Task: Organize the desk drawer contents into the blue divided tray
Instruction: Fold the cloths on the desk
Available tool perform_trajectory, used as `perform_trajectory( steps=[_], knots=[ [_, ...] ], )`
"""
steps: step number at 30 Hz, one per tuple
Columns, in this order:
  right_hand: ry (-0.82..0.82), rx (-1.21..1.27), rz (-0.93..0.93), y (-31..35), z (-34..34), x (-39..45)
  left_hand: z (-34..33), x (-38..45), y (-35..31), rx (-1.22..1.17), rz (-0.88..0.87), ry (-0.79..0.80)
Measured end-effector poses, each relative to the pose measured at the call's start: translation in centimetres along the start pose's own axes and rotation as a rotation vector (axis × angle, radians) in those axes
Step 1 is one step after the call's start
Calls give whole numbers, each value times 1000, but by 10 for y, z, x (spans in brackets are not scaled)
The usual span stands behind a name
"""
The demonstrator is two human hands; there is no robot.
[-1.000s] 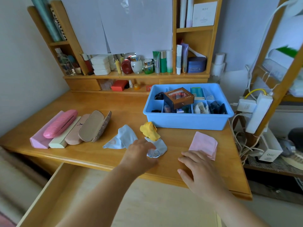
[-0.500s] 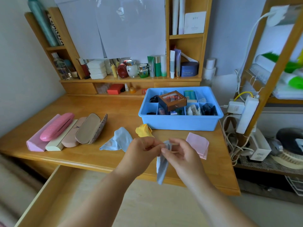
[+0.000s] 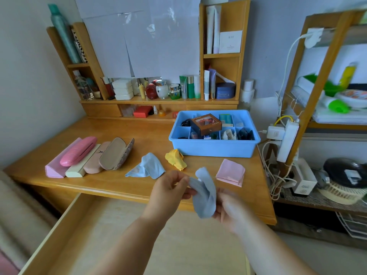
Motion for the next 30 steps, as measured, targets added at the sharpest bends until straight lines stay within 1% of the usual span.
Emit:
perform_trajectory(
  steps=[3, 5, 7, 9, 11, 13, 14, 16, 19, 22, 24, 26, 27, 28, 29, 30],
  knots=[
    [-8, 12, 17, 0, 3, -3, -1, -9, -13, 149, -121, -12],
    [60, 11, 26, 3, -1, -6, -2, -13, -18, 205, -154, -15],
    [114, -103, 57, 6, -6, -12, -4, -15, -20, 232, -168, 2],
    [80, -223, 101, 8, -4, -14, -2, -16, -20, 235, -167, -20],
    [-28, -200, 135, 13, 5, -14, 10, -12, -16, 246, -129, -104],
    [-125, -51, 168, 21, 16, -16, 21, -8, -8, 234, -55, -173],
    [-157, 22, 177, 24, 20, -16, 25, -6, -4, 215, -15, -184],
    [-181, 86, 187, 27, 23, -15, 26, -4, 6, 207, 64, -174],
    [-192, 52, 239, 35, 21, -13, 22, -5, 16, 257, 118, -127],
    [-217, -40, 279, 49, 21, -15, 22, -5, 17, 229, 120, -132],
    [-165, -90, 295, 59, 14, -17, 26, -5, 17, 143, 138, -145],
    [-62, -71, 268, 64, 6, -19, 24, -5, 16, -108, 173, -98],
    [10, -53, 261, 65, 2, -20, 22, -5, 16, -252, 192, -59],
    [90, -52, 260, 67, -3, -21, 20, -5, 15, -347, 210, -28],
    [157, -115, 271, 69, -6, -22, 19, -5, 14, -374, 217, -13],
    [181, -261, 297, 70, -7, -23, 20, -4, 13, -353, 213, -13]
  ],
)
Point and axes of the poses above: each hand's wrist, its own x-axis towards the middle knuckle, its own z-axis out of the back of the hand, y = z × x, the point moved 8 cm from there along x, towards the middle knuckle, and after that the axes turned 4 degrees about z, right-handed, at the moved point
